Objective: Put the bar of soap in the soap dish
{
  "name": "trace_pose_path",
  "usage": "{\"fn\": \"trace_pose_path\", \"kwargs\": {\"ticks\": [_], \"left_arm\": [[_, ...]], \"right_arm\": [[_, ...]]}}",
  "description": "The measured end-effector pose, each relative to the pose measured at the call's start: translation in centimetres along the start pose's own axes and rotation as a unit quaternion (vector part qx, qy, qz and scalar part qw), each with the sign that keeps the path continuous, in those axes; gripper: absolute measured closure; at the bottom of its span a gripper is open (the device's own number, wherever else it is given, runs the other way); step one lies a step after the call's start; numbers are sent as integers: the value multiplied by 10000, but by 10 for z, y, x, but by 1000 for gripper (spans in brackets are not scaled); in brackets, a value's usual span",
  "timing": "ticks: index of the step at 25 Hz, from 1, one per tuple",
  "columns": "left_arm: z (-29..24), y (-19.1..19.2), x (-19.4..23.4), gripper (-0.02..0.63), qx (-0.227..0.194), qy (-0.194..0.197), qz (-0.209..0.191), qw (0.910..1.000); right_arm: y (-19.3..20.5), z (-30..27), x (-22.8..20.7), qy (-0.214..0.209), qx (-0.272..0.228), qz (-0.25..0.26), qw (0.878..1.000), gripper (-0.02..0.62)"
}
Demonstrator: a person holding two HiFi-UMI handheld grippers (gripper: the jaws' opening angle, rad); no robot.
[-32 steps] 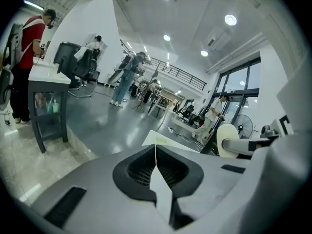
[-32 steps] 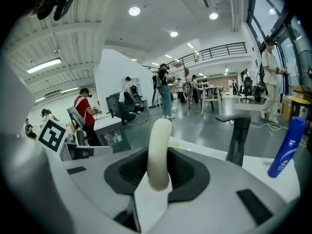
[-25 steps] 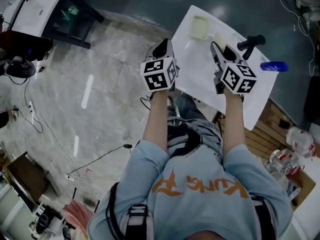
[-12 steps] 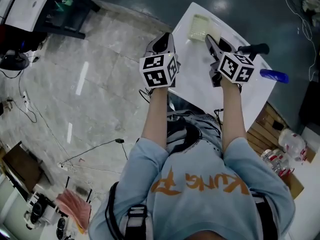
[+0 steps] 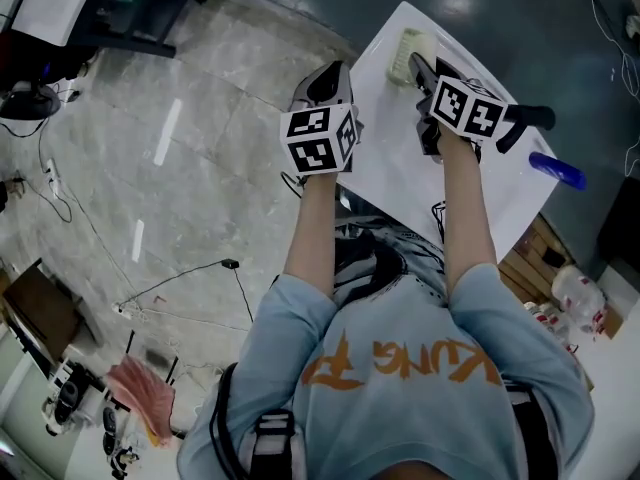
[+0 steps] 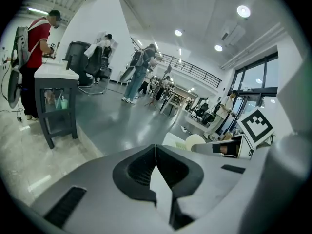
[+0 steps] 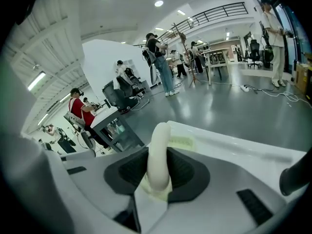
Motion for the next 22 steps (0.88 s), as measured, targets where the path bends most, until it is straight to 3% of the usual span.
{"fn": "trace_pose_path", "kwargs": {"ticks": [13, 22], "left_arm": [[-18, 2, -2, 581, 75, 19, 15, 10000], [-11, -2, -8, 581, -23, 61, 13, 10000]], "right_arm": [[3, -27, -3, 188, 202, -432, 9987, 465], [-10, -14, -2, 299, -97, -335, 9989, 447]]}}
Point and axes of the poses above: the fingertips, and each gripper's own axes: z backward along the fingers, x to its left, y out of its underside, the point moved 3 cm from there along z, backward along the fingers, and after that the axes turned 3 degrees about -x, right-handed, at the moved point
